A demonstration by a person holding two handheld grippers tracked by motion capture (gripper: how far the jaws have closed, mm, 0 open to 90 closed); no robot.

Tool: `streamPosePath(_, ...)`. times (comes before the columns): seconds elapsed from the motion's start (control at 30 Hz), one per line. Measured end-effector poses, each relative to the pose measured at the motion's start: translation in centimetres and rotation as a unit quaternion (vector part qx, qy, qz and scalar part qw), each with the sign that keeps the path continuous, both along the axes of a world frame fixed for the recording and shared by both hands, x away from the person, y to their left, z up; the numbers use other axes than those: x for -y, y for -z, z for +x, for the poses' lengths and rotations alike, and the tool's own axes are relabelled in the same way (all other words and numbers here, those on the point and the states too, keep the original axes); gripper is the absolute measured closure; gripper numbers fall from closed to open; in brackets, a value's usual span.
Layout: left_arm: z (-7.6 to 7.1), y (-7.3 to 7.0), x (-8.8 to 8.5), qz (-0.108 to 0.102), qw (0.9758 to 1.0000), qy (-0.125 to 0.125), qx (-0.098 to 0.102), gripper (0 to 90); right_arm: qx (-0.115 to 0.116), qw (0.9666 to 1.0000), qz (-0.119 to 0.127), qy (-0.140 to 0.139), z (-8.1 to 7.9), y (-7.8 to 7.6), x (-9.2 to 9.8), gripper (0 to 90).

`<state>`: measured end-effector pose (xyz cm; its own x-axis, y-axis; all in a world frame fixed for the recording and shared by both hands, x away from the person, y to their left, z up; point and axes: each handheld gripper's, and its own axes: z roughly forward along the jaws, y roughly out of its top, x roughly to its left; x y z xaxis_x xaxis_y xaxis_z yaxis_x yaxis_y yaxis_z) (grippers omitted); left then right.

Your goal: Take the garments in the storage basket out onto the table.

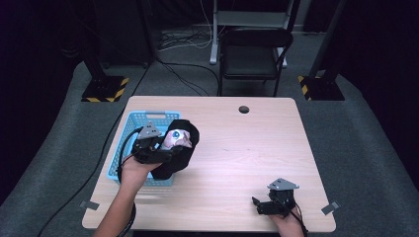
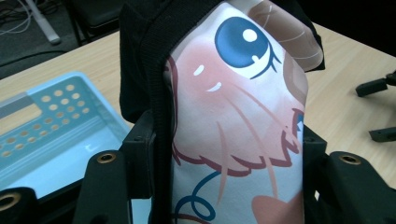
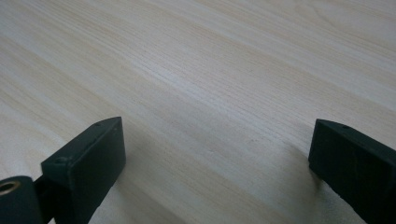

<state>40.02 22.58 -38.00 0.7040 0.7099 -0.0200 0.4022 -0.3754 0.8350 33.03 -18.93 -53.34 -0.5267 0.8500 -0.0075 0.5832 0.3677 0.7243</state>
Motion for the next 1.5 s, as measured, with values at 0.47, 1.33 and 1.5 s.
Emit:
streamPosePath(0.47, -0.8, 0.5, 2.9, 0.012, 0.9986, 0.051, -0.008, 41.4, 0.0, 1.0, 0.0, 0.0, 0.0, 0.0, 0.0, 3.1)
streamPosePath(1.33, -0.9, 3.0, 6.5, 0.039, 0.9934, 0.1, -0.04, 41.4, -0.001, 1.0, 0.001, 0.0, 0.0, 0.0, 0.0, 3.0)
streamPosePath(1.5, -1.0, 3.3, 6.8, 0.043, 0.9926, 0.104, -0.044, 41.4, -0.001, 1.0, 0.001, -0.001, 0.0, 0.0, 0.0, 2.9)
